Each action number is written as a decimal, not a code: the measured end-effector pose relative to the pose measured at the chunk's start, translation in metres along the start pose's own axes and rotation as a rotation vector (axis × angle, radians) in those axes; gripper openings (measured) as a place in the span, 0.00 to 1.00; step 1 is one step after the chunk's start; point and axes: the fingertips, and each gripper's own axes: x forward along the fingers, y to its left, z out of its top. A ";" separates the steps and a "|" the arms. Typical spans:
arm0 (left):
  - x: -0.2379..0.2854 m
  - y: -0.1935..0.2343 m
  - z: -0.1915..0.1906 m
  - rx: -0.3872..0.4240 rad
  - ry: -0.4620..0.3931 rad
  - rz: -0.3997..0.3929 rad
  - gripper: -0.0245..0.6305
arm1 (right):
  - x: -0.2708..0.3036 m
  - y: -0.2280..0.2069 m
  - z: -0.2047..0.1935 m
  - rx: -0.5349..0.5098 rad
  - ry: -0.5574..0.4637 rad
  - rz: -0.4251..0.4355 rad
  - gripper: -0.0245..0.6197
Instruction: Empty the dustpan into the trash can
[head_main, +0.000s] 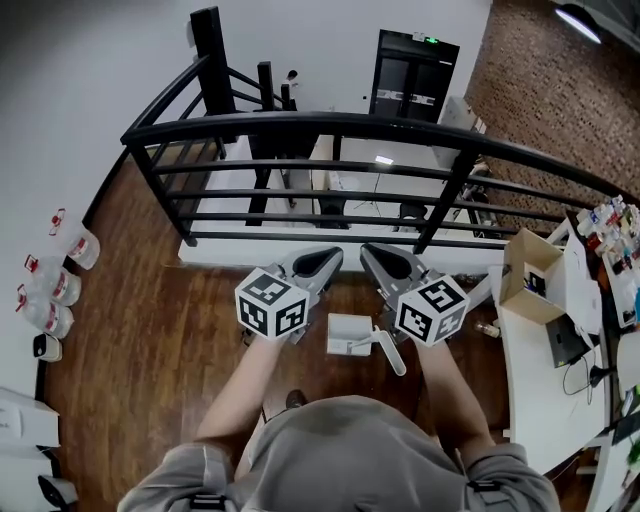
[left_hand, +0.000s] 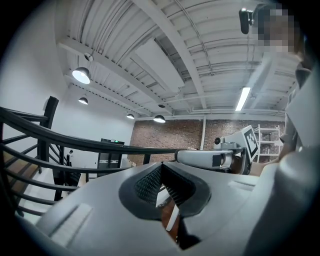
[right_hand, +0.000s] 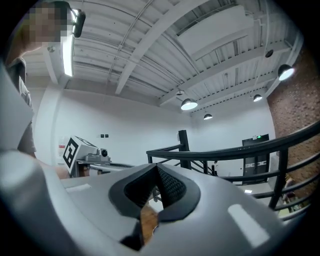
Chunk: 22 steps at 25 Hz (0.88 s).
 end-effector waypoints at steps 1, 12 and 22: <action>-0.001 0.001 0.000 -0.003 -0.002 0.003 0.04 | 0.002 0.001 0.001 0.000 -0.002 0.005 0.04; 0.000 0.004 0.004 -0.004 -0.015 0.004 0.04 | 0.011 0.003 0.006 -0.016 -0.007 0.045 0.04; 0.004 0.012 0.005 -0.004 -0.025 0.017 0.04 | 0.014 -0.004 0.010 -0.018 -0.017 0.041 0.04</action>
